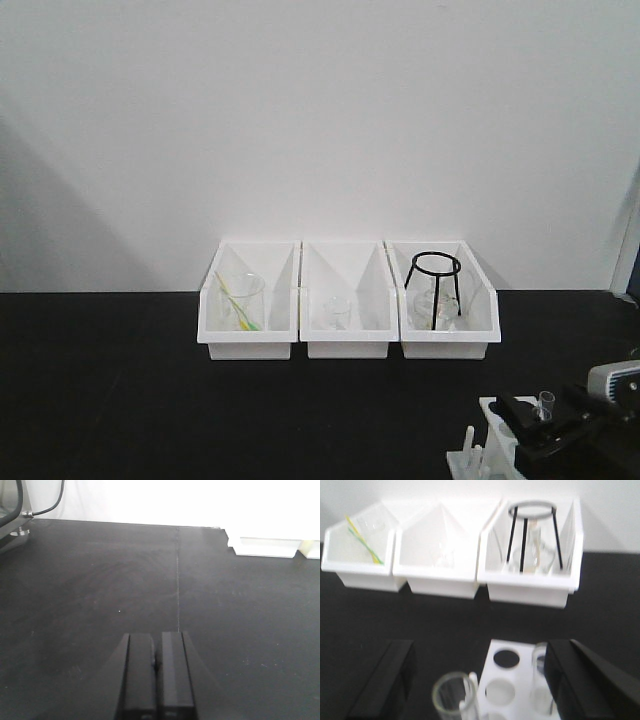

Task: Flip and reinsert test tube from rack

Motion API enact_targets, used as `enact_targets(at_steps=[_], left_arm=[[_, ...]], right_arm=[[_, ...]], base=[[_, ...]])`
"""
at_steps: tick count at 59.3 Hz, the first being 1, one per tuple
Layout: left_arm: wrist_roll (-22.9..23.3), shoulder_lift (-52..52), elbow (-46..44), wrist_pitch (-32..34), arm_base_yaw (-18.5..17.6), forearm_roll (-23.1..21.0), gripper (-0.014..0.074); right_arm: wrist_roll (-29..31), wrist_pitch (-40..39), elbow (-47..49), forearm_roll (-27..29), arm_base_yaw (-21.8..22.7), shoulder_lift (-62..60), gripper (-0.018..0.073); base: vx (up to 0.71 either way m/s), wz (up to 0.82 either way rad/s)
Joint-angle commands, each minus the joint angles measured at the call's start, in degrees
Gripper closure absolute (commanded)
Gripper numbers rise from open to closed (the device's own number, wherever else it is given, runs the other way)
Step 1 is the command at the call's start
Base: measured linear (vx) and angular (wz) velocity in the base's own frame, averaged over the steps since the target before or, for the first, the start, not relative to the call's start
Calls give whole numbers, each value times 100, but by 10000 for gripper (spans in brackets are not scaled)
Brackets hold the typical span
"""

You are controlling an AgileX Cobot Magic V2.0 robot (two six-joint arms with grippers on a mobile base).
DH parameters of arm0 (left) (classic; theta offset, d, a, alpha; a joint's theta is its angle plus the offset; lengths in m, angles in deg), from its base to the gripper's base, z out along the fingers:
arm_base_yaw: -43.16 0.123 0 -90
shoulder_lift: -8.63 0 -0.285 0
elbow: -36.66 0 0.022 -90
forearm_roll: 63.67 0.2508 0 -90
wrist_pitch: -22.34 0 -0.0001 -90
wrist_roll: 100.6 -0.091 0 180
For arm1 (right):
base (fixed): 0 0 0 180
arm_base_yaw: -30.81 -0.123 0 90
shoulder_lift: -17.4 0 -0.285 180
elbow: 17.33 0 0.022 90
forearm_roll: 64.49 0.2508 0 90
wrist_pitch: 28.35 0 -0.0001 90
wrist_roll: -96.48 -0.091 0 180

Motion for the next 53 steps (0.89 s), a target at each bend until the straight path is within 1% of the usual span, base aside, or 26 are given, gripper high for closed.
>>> enact_targets(at_steps=[1,7,10,17,28,41,53], left_arm=[[-1,-65,-1,494,-41,-25,602],[-1,-65,-1,494,-41,-25,602],[-1,-65,-1,494,-41,-25,602],[-1,-65,-1,494,-41,-25,602],[-1,-65,-1,494,-41,-25,602],[-1,-65,-1,494,-41,-25,602],[-1,-65,-1,494,-41,-25,602]], right_arm=[[55,-47,154,55,0,-743,-29],[36,455,149,-99,0,-1621,-17],[-50,488,124,-235,0,-2027,-17],[-318,408,-172,-346,0,-2977,-17],[-487,876,-851,-408,0,-4164,-7],[-545,975,-1252,-416,0,-4804,-1],[-545,1002,-1316,-416,0,-4851,-1]], base=[[0,0],[0,0],[0,0],[0,0],[0,0],[0,0],[0,0]])
